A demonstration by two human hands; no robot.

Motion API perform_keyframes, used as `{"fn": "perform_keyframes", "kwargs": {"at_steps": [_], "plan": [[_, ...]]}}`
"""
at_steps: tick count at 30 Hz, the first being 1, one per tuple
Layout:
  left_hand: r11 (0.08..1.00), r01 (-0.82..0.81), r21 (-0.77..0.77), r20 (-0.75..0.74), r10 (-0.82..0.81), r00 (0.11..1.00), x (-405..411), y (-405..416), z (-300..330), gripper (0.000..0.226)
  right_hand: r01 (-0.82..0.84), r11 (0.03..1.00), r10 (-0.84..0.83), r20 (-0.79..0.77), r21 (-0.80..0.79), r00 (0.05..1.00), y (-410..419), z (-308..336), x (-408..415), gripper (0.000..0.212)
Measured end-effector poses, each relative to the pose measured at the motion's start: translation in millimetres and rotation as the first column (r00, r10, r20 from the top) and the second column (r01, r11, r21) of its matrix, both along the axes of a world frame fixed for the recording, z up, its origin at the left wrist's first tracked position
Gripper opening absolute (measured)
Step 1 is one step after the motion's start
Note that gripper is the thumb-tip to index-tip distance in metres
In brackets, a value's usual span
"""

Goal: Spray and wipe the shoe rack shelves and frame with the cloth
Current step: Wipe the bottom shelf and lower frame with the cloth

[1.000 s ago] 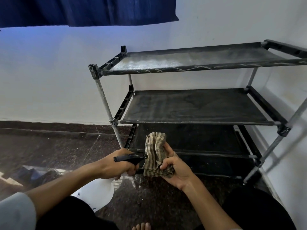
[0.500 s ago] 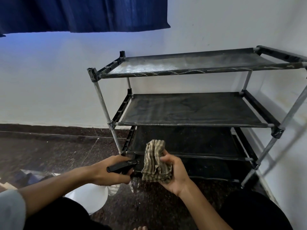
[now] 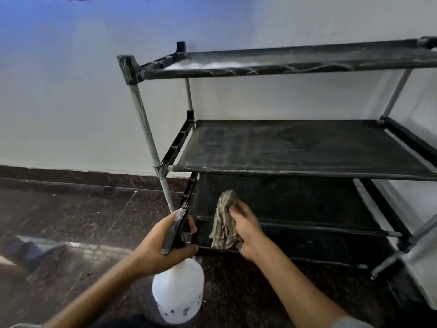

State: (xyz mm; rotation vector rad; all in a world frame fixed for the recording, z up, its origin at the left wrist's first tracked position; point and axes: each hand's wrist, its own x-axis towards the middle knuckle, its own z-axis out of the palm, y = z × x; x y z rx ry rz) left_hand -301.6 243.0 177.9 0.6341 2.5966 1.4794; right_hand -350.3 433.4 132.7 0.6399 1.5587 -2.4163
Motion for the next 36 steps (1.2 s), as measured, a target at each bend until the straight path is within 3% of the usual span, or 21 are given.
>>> {"fn": "perform_keyframes", "kwargs": {"at_steps": [2, 3, 6, 10, 15, 17, 21, 23, 26, 29, 33, 36], "plan": [[0.990, -0.106, 0.087, -0.065, 0.112, 0.992, -8.8, -1.8, -17.3, 0.031, 0.005, 0.955, 0.049, -0.174, 0.298, 0.984, -2.5, -2.9, -33.6, 0.038], [0.982, -0.145, 0.119, -0.098, 0.157, 0.983, -14.5, -1.3, -25.0, 0.028, 0.004, 0.888, 0.126, -0.252, 0.461, 0.959, -2.3, -4.9, -50.0, 0.041], [0.954, -0.249, 0.170, -0.166, 0.276, 0.947, -31.9, 6.2, -43.8, 0.011, -0.017, 0.511, 0.499, -0.281, 0.859, 0.820, -5.3, -16.0, -89.0, 0.042], [0.912, -0.348, 0.218, -0.141, 0.382, 0.913, -53.0, 11.4, -69.2, 0.027, -0.197, 0.160, 0.806, -0.013, 0.967, 0.591, -19.8, -34.4, -110.6, 0.023], [0.871, -0.382, 0.307, -0.087, 0.426, 0.901, -67.3, 10.9, -92.1, 0.031, 0.149, -0.034, 0.873, -0.043, 0.988, 0.486, -16.4, -53.5, -127.7, 0.023], [0.861, -0.382, 0.336, -0.062, 0.425, 0.903, -70.1, 13.3, -97.6, 0.034, 0.250, -0.127, 0.826, -0.037, 0.960, 0.562, -7.3, -56.6, -148.0, 0.022], [0.851, -0.397, 0.344, -0.039, 0.436, 0.899, -72.4, 18.7, -106.6, 0.036, 0.174, -0.143, 0.480, -0.086, 0.974, 0.873, 2.7, -64.8, -187.9, 0.023], [0.843, -0.429, 0.325, -0.046, 0.467, 0.883, -72.7, 20.2, -110.9, 0.036, 0.127, -0.085, 0.401, -0.083, 0.988, 0.912, -5.5, -65.9, -190.6, 0.025], [0.821, -0.464, 0.333, -0.015, 0.497, 0.868, -72.3, 23.3, -115.2, 0.032, -0.044, 0.047, 0.645, 0.004, 0.998, 0.764, -11.1, -53.7, -164.5, 0.037], [0.816, -0.474, 0.330, -0.023, 0.509, 0.860, -73.2, 26.0, -115.1, 0.027, -0.238, 0.074, 0.818, 0.077, 0.969, 0.570, -2.5, -41.6, -122.9, 0.042], [0.820, -0.459, 0.342, -0.022, 0.495, 0.868, -71.5, 30.6, -112.9, 0.024, -0.242, 0.150, 0.815, 0.019, 0.959, 0.580, 2.0, -42.2, -106.2, 0.038], [0.821, -0.471, 0.324, -0.035, 0.508, 0.861, -71.6, 31.6, -114.8, 0.029, -0.055, 0.132, 0.788, -0.071, 0.990, 0.611, -11.5, -52.1, -116.7, 0.032]]}}
